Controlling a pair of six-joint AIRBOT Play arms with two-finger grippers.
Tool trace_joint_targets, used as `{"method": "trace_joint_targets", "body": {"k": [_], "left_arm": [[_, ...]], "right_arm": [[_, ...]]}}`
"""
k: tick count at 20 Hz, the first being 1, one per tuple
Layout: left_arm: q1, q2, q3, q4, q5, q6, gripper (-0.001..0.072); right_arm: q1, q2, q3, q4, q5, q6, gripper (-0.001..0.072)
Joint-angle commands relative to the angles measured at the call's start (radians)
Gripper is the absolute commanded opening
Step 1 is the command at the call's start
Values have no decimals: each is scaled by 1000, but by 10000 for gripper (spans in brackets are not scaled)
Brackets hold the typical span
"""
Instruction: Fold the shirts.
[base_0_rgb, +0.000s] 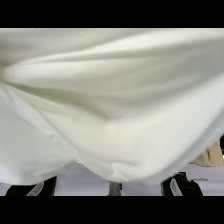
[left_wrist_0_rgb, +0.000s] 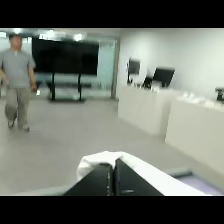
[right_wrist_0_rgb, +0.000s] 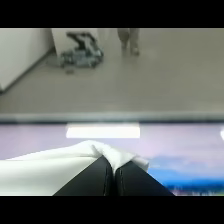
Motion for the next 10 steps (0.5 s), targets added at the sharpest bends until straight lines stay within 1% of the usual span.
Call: {"method": "trace_joint_targets", "body": {"k": [1,3,5,6,7,8,9,10], "left_arm": [[0,-34,-137,92,-297,-43,31],[0,-35,-362,84,-292,-42,32],[0,-35,-626,56,-243,-43,32],[0,-35,-766,13,-193,-43,32],[0,-35,-901,-39,-128,-43,32],[0,-35,-1012,-94,-69,-43,32],[0,-35,-1111,-157,-18,-43,32],[0,-35,-1179,-209,11,-43,32]], "right_arm": [[0,-85,-76,-43,314,60,22],[0,-140,-250,-3,353,67,22],[0,-172,-459,20,284,67,22],[0,-188,-578,19,195,67,22],[0,-204,-688,19,79,70,22],[0,-226,-800,23,-60,100,23],[0,-251,-884,25,-169,150,23],[0,-284,-949,28,-241,228,23]]}}
